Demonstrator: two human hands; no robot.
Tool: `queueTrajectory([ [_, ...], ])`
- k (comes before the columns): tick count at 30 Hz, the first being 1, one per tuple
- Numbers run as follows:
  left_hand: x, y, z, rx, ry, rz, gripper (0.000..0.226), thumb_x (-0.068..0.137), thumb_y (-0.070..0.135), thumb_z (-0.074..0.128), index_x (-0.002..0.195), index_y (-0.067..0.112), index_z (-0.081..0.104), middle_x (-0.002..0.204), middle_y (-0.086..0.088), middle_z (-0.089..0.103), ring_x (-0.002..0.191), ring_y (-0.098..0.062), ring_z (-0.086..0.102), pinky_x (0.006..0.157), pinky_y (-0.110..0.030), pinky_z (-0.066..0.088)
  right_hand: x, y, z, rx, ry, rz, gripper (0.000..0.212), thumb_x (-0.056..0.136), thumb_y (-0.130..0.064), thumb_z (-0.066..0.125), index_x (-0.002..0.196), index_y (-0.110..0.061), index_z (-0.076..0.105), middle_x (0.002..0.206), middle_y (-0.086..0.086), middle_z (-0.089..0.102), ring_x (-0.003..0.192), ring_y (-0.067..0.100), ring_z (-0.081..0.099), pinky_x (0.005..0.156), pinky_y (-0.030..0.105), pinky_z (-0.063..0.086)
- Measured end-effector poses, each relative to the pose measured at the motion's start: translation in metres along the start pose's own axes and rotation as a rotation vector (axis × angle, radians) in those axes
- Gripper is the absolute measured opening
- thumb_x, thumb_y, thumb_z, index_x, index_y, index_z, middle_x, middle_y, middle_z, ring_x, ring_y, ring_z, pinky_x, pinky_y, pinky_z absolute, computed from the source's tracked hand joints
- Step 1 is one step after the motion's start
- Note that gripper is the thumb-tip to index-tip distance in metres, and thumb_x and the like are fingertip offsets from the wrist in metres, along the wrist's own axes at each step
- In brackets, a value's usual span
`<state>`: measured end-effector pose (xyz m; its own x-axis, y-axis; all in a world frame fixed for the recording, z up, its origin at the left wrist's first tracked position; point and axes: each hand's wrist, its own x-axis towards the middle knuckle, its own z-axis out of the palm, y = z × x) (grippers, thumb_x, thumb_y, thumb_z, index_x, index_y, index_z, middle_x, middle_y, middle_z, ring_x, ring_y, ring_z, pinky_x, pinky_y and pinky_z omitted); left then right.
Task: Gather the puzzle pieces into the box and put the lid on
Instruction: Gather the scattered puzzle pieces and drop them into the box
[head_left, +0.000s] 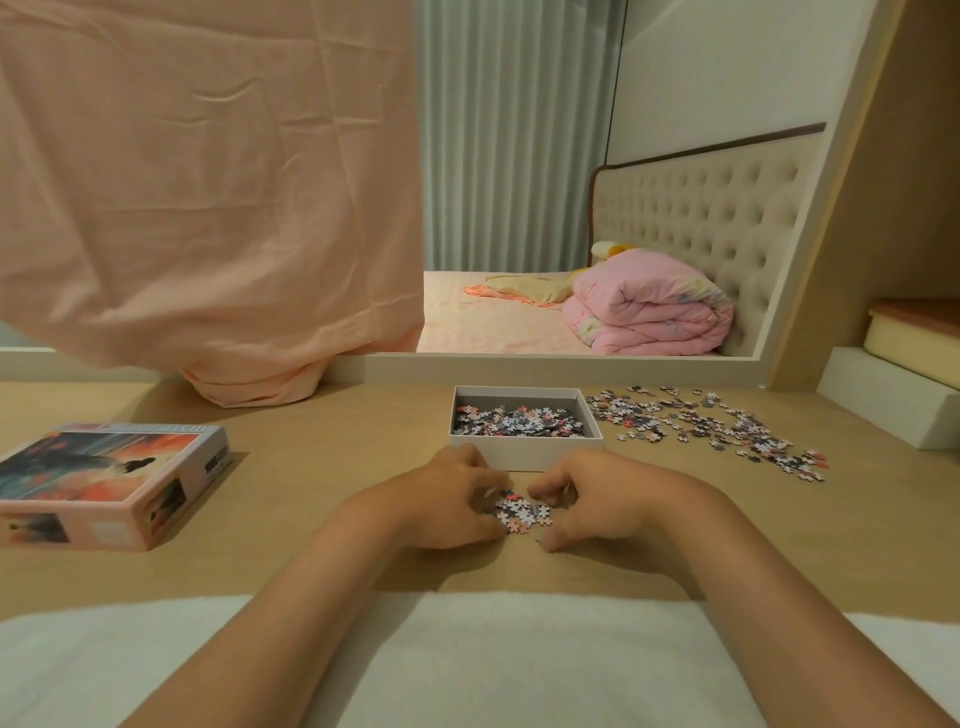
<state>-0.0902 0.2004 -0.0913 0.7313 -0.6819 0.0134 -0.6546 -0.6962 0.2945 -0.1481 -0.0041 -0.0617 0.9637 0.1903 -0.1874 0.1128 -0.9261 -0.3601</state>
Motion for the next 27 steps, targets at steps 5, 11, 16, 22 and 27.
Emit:
queueTrajectory([
  [5,0.004,0.000,0.000,-0.019,0.035,0.108,0.042,0.088,0.040,0.066,0.129,0.032,0.062,0.110,0.005,0.048,0.096,-0.008,0.045,0.087,-0.023,0.037,0.006,-0.003,0.006,0.075,0.056,-0.022,0.038,0.081,-0.031,0.081,0.114,-0.015,0.072,0.099,0.007,0.071,0.089,0.021,0.064,0.087,0.034,0.050],
  [11,-0.005,-0.004,-0.015,0.033,0.020,0.009,0.053,0.083,0.053,0.067,0.131,0.033,0.058,0.113,0.009,0.051,0.097,-0.011,0.055,0.090,-0.031,0.047,0.007,-0.002,0.006,0.100,0.080,-0.024,0.026,0.078,-0.035,0.083,0.088,-0.017,0.067,0.080,0.000,0.063,0.073,0.011,0.054,0.078,0.034,0.049],
  [16,-0.004,0.000,-0.012,0.062,-0.010,-0.004,0.043,0.086,0.042,0.067,0.128,0.032,0.063,0.111,0.006,0.049,0.092,-0.011,0.052,0.087,-0.027,0.044,0.011,-0.007,0.014,0.045,0.079,-0.026,0.040,0.079,-0.044,0.079,0.104,-0.015,0.070,0.085,-0.005,0.055,0.080,0.014,0.051,0.068,0.029,0.038],
  [22,0.002,0.007,-0.006,-0.001,0.076,0.034,0.029,0.089,0.026,0.067,0.118,0.025,0.070,0.107,0.000,0.062,0.084,-0.010,0.052,0.078,-0.022,0.042,0.015,-0.015,0.017,0.098,0.125,0.001,0.048,0.081,-0.040,0.080,0.125,-0.024,0.068,0.099,-0.008,0.064,0.092,0.011,0.059,0.074,0.022,0.040],
  [27,0.002,0.007,-0.002,-0.060,0.109,0.038,0.028,0.088,0.024,0.069,0.115,0.023,0.071,0.104,0.002,0.068,0.081,-0.007,0.052,0.071,-0.017,0.037,0.017,-0.017,0.017,0.120,0.162,0.016,0.038,0.080,-0.035,0.082,0.115,-0.025,0.074,0.102,-0.005,0.070,0.092,0.012,0.062,0.075,0.023,0.043],
])
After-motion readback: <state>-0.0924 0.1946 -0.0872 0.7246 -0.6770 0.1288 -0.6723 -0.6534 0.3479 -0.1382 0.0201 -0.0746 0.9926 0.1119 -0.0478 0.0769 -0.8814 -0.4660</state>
